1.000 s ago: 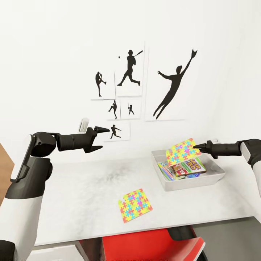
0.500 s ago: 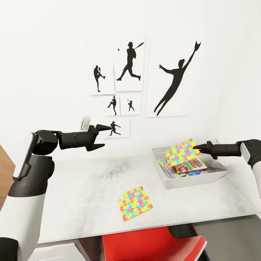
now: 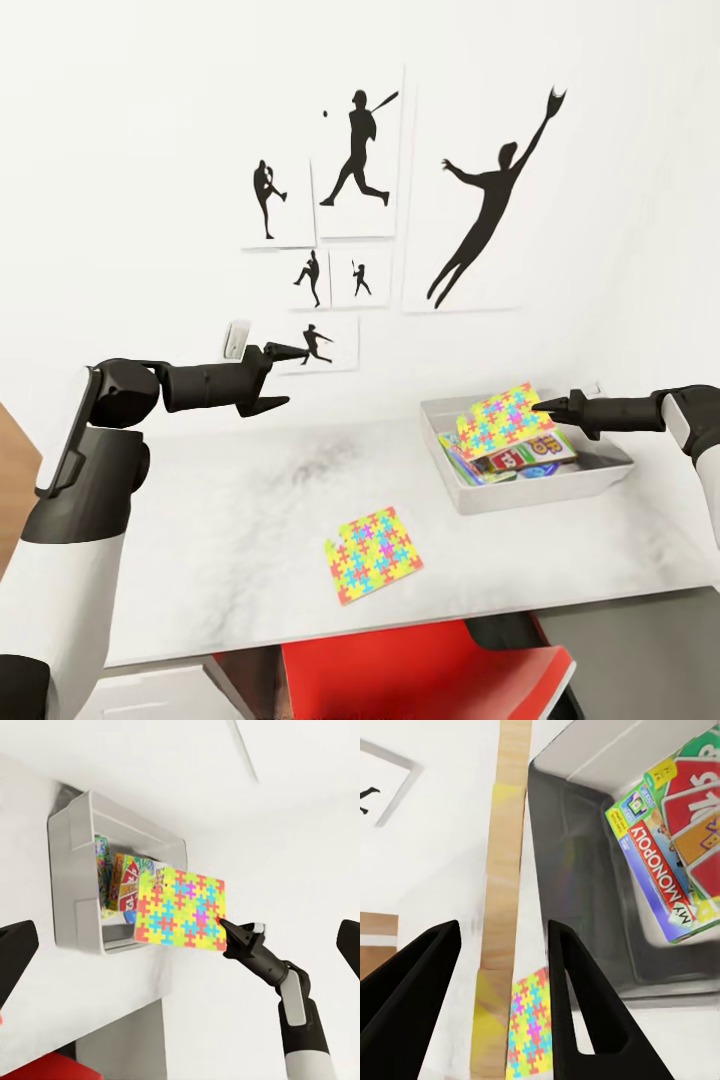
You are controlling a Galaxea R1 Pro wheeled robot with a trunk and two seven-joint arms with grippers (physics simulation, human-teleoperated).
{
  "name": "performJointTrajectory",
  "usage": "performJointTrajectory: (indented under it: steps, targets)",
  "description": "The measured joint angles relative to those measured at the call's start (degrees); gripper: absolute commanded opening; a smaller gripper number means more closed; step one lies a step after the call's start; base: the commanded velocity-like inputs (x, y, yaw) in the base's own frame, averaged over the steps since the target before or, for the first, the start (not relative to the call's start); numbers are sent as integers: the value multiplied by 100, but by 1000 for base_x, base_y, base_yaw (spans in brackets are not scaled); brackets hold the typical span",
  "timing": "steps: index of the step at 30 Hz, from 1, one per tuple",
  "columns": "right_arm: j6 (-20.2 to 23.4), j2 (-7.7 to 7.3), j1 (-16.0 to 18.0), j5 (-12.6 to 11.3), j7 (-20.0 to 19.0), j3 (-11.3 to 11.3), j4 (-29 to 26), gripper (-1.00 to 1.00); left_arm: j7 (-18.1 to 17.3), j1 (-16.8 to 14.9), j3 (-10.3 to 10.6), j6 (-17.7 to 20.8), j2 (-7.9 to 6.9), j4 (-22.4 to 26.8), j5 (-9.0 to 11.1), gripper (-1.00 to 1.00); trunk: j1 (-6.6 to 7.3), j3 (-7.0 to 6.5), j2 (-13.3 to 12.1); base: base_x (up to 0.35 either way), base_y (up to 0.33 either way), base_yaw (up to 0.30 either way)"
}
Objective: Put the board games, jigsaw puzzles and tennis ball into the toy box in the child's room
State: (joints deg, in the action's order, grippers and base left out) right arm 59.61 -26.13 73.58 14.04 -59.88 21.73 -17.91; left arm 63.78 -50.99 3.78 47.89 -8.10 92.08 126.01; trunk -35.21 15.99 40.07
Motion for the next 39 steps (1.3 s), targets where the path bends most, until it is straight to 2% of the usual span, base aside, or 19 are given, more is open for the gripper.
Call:
performJointTrajectory:
  steps: [12,13,15,26,28,30,31,33,34,35,36,38,39]
  targets:
    - [-16,0,-6,-11,-3,8,-18,-100,1,0,0,0,-37,0,75,100,-264,308,483,0,0,7]
    - [-18,0,-6,-15,-4,8,-19,100,1,0,0,1,-38,0,75,100,-286,328,523,0,0,5]
    - [-22,0,-8,-26,-2,2,-24,100,2,0,0,2,-32,0,76,100,-330,366,603,0,0,2]
    - [-35,-3,-3,-30,-3,9,-107,100,-20,38,-10,53,-40,-2,74,100,-330,369,605,0,0,0]
    - [-77,-9,-12,-41,-21,12,-423,100,-46,65,-4,81,-36,-5,68,100,-330,368,606,0,0,0]
    - [-112,-14,-131,-47,-176,21,-1039,100,-58,151,5,97,-36,-7,45,100,-330,369,606,0,0,0]
    - [-119,-14,-358,-50,-375,33,-1579,100,-63,250,-8,101,-41,-9,25,100,-330,369,606,0,0,0]
    - [-102,11,-1050,-55,-791,50,-2981,100,-74,513,-55,105,-57,-12,1,100,-330,369,606,0,0,0]
    - [-97,23,-1259,-53,-860,54,-3374,100,-75,571,-65,105,-63,-13,0,100,-330,369,606,0,0,0]
    - [-7,62,-1846,-64,-988,62,-4376,100,-78,679,-78,110,-74,-25,-39,100,-330,370,606,-10,0,0]
    - [2,111,-2243,-63,-1042,67,-5024,100,-79,724,-83,109,-78,-34,-85,100,-330,369,606,-78,0,0]
    - [1,274,-2744,-65,-1096,79,-5853,100,-81,777,-91,131,-82,-50,-156,100,-332,369,605,-181,13,0]
    - [0,329,-2821,-58,-1102,81,-5979,100,-81,789,-92,135,-84,-54,-166,100,-332,369,605,-244,60,0]
